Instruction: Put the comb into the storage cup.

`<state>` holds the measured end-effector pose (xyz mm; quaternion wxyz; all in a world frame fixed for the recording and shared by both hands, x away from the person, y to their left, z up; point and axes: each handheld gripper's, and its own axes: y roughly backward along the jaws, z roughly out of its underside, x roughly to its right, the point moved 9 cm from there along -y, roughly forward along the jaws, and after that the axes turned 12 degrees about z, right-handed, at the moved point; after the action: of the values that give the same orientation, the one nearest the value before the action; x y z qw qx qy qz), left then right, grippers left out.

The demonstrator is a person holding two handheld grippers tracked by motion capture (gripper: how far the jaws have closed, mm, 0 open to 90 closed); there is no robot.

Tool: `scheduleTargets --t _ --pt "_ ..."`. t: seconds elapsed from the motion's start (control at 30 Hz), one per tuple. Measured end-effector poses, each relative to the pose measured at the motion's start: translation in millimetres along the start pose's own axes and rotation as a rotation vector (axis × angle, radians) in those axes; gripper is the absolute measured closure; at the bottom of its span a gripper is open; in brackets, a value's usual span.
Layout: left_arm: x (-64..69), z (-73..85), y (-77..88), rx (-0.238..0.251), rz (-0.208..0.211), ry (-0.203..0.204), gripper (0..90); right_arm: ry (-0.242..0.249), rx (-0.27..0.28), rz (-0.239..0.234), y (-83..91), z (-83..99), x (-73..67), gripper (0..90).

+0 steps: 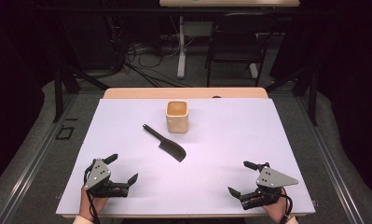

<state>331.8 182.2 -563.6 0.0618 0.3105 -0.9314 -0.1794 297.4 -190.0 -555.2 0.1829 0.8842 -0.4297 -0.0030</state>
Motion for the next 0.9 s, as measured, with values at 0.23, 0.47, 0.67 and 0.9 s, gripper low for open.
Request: scheduleTargets --t 0.23,0.47,0.67,0.9 --pt "-2.9 -3.2 -12.2 -0.026 0.001 -0.005 1.4 -0.003 0.000 -0.001 -0.3 0.1 -0.1 0.0" --pt "-10.3 -5.7 -22.8 -0.039 -0.008 0.008 0.1 -0.001 0.002 -0.001 -0.7 0.1 -0.1 0.0" --pt "-16.3 -6.8 -31.0 -0.051 -0.016 0.026 0.0 -0.002 -0.002 -0.002 0.0 0.4 -0.3 0.0" --pt "-23.7 -11.3 -38.5 -0.052 -0.027 0.038 0.0 -0.004 -0.002 -0.006 -0.8 0.4 -0.6 0.0"
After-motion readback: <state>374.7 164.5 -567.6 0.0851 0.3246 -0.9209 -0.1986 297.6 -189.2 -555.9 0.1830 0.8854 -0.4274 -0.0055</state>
